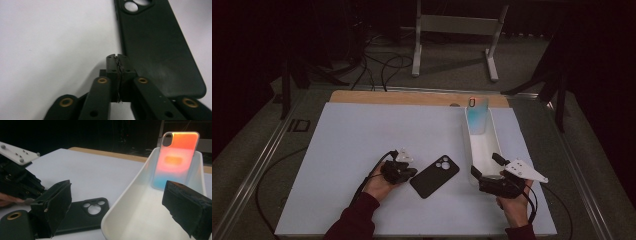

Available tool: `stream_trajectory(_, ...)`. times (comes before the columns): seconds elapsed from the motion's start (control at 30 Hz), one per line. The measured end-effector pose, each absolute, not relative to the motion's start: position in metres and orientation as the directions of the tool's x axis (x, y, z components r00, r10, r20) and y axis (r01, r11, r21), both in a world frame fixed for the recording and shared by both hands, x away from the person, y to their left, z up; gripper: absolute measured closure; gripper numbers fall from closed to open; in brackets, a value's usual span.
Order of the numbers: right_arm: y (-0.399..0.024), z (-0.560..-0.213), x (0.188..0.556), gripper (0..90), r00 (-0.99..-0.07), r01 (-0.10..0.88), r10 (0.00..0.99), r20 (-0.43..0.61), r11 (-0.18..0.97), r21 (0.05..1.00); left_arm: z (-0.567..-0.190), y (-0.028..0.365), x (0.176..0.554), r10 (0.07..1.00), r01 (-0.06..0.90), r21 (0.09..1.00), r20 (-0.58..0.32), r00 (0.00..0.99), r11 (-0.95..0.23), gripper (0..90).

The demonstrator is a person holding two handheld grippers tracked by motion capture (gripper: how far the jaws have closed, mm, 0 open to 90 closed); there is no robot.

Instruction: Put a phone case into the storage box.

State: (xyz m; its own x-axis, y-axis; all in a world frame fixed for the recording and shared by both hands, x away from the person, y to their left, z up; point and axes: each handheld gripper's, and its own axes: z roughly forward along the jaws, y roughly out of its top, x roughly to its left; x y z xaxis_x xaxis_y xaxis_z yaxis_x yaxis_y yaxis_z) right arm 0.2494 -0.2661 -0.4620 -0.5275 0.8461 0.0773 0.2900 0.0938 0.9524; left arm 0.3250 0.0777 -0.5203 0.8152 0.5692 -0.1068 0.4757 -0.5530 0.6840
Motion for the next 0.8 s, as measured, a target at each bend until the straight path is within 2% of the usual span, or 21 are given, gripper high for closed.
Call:
stream_trajectory(0.03, -0.266, -0.462, 0.249, 8.7, -0.527, 0.29, 0.846, 0.077, 0.094, 0.952, -0.52, 0.078, 0.325, 0.569, 0.476, 0.684, -0.107, 0.815, -0.553, 82.0)
stream_trajectory(0.07, -0.267, -0.462, 0.25, 8.7, -0.526, 0.29, 0.848, 0.073, 0.098, 0.952, -0.499, 0.094, 0.32, 0.585, 0.452, 0.76, -0.118, 0.802, -0.466, 74.6)
stream_trajectory(0.17, -0.267, -0.462, 0.25, 8.7, -0.523, 0.288, 0.849, 0.069, 0.1, 0.952, -0.481, 0.113, 0.313, 0.583, 0.421, 0.821, -0.136, 0.801, -0.386, 63.0)
stream_trajectory(0.37, -0.266, -0.463, 0.249, 8.7, -0.53, 0.266, 0.847, 0.047, 0.113, 0.957, -0.456, 0.157, 0.289, 0.63, 0.368, 0.875, -0.099, 0.771, -0.313, 45.6)
stream_trajectory(0.47, -0.265, -0.463, 0.249, 8.7, -0.534, 0.256, 0.845, 0.034, 0.123, 0.959, -0.452, 0.176, 0.276, 0.684, 0.353, 0.878, -0.041, 0.728, -0.322, 30.9)
stream_trajectory(0.57, -0.265, -0.463, 0.249, 8.7, -0.535, 0.252, 0.844, 0.027, 0.129, 0.959, -0.452, 0.187, 0.27, 0.72, 0.358, 0.879, -0.023, 0.693, -0.316, 14.8)
stream_trajectory(0.63, -0.265, -0.463, 0.25, 8.7, -0.534, 0.244, 0.845, 0.02, 0.131, 0.961, -0.454, 0.203, 0.262, 0.763, 0.369, 0.882, -0.016, 0.646, -0.294, 11.6)
stream_trajectory(0.8, -0.265, -0.464, 0.25, 8.7, -0.535, 0.23, 0.845, 0.012, 0.131, 0.964, -0.462, 0.226, 0.252, 0.804, 0.386, 0.887, -0.029, 0.593, -0.254, 2.7)
